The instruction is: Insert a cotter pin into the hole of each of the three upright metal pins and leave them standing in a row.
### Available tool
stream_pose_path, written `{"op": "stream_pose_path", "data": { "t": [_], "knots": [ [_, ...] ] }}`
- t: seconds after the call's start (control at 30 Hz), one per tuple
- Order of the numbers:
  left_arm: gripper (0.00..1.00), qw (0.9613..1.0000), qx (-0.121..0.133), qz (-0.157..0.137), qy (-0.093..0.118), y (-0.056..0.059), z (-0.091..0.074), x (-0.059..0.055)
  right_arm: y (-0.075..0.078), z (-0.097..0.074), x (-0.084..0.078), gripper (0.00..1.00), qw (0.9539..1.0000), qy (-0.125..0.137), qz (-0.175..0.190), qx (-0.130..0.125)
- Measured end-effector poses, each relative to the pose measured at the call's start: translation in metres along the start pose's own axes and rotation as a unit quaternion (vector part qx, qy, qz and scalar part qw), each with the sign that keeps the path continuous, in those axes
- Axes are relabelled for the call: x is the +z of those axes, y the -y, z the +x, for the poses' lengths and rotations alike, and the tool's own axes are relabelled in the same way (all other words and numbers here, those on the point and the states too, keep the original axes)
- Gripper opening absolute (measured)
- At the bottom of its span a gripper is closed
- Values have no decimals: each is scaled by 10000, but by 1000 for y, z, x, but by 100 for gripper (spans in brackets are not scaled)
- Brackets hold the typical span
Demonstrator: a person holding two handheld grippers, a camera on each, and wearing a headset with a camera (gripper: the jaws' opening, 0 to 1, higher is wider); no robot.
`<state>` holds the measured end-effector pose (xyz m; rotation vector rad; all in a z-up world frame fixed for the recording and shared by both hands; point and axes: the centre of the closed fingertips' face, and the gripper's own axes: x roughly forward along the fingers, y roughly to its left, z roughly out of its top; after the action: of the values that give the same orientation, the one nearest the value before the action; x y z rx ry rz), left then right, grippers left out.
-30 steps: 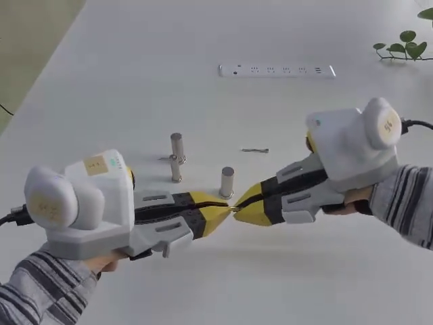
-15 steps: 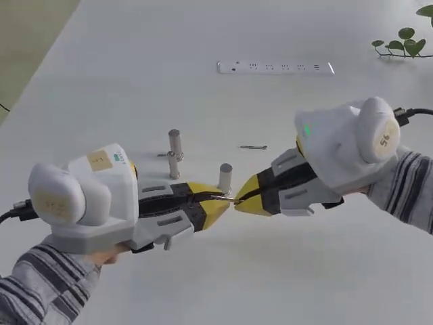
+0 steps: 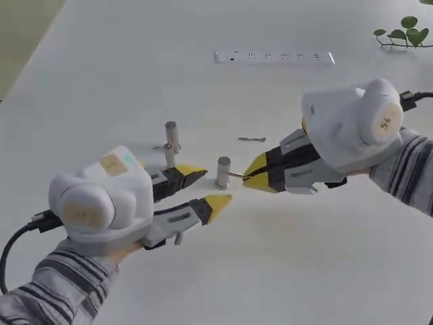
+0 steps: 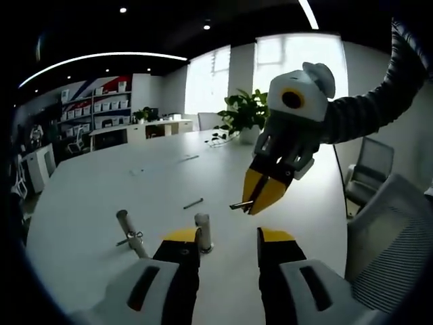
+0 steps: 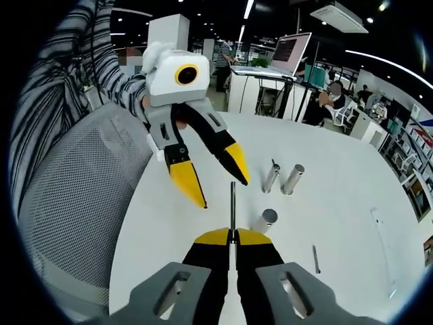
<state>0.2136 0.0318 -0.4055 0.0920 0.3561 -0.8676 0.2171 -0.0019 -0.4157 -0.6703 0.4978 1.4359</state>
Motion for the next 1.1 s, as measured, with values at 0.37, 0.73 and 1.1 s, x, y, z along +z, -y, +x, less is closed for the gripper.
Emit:
{"op": "stream_pose_path", "data": {
  "t": [0.37,0.73,1.1],
  "knots": [
    [32,9979,609,-83,-205,-22,16,-15,17,3,-23,0,9994,-328,48,-139],
    [29,9949,915,-249,-354,-32,35,-26,35,8,-42,0,9979,-584,118,-237],
    [23,9918,1086,-516,-427,-34,54,-35,36,15,-49,0,9971,-737,43,-182]
  ]
}}
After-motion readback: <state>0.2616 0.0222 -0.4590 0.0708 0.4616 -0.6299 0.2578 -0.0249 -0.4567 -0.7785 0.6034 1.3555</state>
